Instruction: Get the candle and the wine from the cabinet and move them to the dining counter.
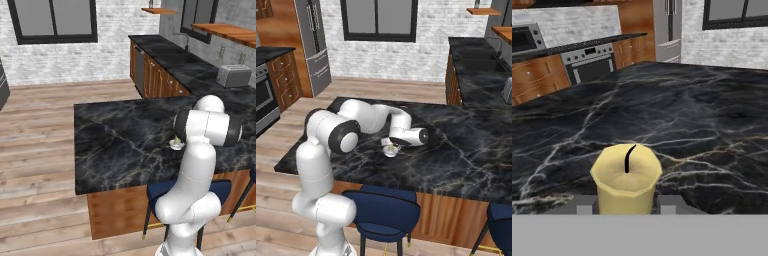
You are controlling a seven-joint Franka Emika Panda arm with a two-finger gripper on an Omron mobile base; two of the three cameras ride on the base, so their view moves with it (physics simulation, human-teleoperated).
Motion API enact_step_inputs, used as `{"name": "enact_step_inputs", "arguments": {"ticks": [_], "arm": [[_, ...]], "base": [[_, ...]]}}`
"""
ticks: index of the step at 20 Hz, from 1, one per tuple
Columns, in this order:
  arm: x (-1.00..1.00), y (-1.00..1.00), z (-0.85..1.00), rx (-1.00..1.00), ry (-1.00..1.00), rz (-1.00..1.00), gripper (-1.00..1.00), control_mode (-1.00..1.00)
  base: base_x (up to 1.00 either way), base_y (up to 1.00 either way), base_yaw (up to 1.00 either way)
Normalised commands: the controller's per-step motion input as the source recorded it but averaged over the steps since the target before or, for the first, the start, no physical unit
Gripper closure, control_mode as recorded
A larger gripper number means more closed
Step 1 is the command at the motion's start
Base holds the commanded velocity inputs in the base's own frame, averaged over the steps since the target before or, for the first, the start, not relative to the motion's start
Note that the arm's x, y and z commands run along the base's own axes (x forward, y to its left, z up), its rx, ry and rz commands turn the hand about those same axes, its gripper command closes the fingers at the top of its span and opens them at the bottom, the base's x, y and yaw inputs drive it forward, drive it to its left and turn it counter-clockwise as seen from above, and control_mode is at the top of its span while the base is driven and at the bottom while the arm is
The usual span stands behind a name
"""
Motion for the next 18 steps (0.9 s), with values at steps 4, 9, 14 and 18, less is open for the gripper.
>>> {"name": "enact_step_inputs", "arguments": {"ticks": [4, 9, 14, 18], "arm": [[0.02, 0.00, -0.01, 0.00, 0.00, 0.00, 1.00, -1.00], [0.00, 0.00, 0.00, 0.00, 0.00, 0.00, 1.00, -1.00], [0.00, 0.00, 0.00, 0.00, 0.00, 0.00, 1.00, -1.00], [0.00, 0.00, 0.00, 0.00, 0.00, 0.00, 1.00, -1.00]], "base": [[0.00, 0.00, 0.00], [0.00, 0.00, 0.00], [0.00, 0.00, 0.00], [0.00, 0.00, 0.00]]}}
